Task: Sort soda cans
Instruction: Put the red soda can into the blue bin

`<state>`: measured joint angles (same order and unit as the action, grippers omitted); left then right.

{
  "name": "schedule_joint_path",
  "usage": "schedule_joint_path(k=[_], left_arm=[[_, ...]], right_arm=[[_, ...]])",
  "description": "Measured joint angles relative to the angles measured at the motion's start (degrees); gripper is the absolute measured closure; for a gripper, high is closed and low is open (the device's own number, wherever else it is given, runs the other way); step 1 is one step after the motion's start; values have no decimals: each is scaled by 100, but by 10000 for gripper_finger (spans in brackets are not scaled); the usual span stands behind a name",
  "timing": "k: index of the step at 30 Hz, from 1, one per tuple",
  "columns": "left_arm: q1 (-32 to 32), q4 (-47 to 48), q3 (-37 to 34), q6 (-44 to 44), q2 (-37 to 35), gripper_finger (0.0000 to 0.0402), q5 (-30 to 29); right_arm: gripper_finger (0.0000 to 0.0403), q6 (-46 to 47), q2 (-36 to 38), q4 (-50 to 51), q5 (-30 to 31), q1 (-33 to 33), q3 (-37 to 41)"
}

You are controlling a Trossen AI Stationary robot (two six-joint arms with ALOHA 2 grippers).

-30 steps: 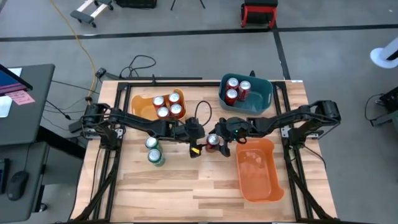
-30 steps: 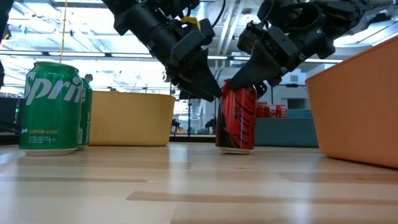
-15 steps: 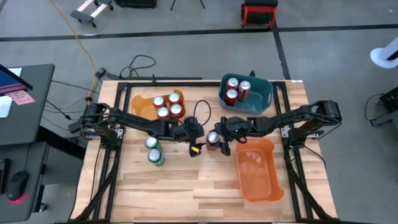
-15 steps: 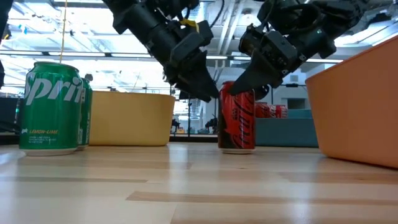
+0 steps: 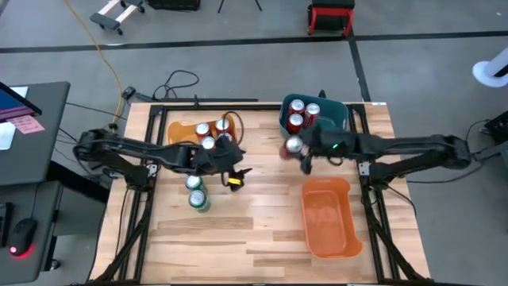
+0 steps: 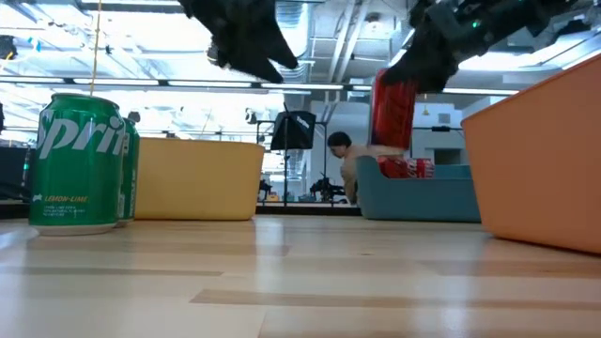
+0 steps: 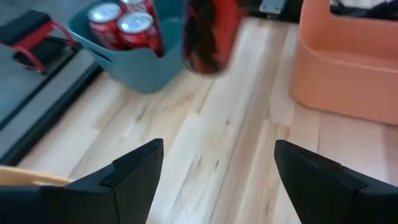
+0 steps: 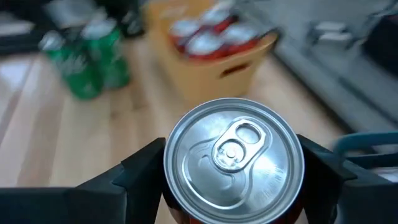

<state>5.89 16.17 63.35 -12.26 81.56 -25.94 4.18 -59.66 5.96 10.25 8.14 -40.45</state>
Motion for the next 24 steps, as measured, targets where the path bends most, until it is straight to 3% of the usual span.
schedule_joint_path(k=[6,12,20,24], left_arm=[[506,952,0,-373,-489,101,-995],[1053,1892,0,-1115,-667,101,-1825],[1671,2730,0,-2113,-658,101,-2514],[1890,2994,0,-2472,-660,101,-2719]], right_arm=[[113,187,669,308,316,1152,-6],[113,291,557,320,477,2024,87],[113,727,571,-330,353,2358,682],[114,764,746,69,299,2354,856]])
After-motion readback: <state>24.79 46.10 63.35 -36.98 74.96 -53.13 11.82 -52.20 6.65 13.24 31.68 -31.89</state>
